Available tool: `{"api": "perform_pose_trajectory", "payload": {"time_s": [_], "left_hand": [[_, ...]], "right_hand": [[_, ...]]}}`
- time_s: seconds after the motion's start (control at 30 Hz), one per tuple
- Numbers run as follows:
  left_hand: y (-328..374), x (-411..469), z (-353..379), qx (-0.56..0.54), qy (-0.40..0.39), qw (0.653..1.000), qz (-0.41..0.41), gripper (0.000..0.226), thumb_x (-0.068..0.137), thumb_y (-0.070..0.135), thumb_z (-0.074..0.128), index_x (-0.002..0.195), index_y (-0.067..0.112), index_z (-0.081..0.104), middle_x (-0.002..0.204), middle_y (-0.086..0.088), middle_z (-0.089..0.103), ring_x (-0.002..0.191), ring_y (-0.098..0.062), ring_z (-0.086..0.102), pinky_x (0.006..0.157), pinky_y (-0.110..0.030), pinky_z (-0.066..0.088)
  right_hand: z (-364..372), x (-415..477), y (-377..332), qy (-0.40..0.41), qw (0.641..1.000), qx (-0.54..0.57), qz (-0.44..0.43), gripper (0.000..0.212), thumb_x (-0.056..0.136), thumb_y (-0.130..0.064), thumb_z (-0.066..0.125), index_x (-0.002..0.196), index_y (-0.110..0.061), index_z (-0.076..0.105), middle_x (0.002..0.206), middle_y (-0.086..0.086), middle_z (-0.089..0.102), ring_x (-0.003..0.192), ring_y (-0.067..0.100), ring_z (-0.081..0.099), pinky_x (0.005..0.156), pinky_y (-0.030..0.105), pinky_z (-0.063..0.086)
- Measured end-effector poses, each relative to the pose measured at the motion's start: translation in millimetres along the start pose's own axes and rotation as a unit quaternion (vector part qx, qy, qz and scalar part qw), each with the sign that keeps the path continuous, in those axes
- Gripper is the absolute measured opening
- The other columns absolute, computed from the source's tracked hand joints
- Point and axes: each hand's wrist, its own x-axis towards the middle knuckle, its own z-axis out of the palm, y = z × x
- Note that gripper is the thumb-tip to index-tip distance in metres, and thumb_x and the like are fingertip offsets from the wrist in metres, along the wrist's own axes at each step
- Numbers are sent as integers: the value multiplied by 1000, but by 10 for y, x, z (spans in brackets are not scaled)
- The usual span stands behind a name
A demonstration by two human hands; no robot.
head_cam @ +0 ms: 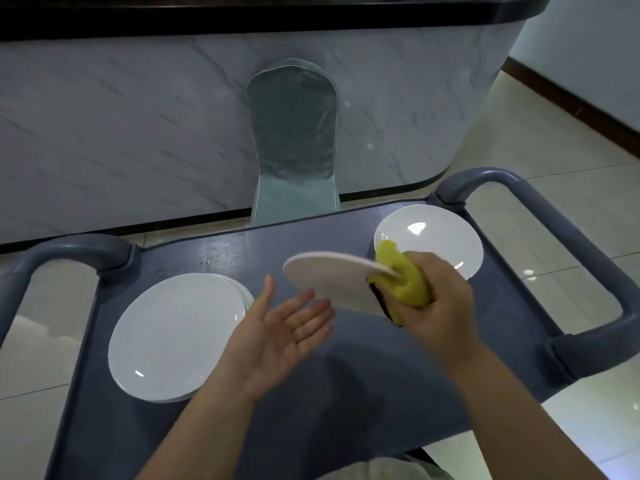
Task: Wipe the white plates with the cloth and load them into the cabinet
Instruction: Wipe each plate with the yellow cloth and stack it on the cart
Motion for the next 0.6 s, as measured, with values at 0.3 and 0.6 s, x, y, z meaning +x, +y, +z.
{"api": "perform_pose_trajectory", "payload": {"time_s": [0.3,0.6], "left_hand": [[120,-80,378,-47,27,997,62,35,86,3,59,119,-8,56,101,-21,72,90,-31,72,63,-40,61],[-65,-63,332,-27,-87,982,168,57,76,0,60,131,13,53,125,-9,66,112,-25,65,90,-45,53]], "right_hand": [[138,-148,-30,-115,984,-94,-99,49,83,-46,70,124,-20,63,138,7,49,124,33,44,107,42,36],[364,-104,35,-15,995,24,98,26,94,-30,54,120,-30,58,141,7,46,130,24,41,110,50,31]]}}
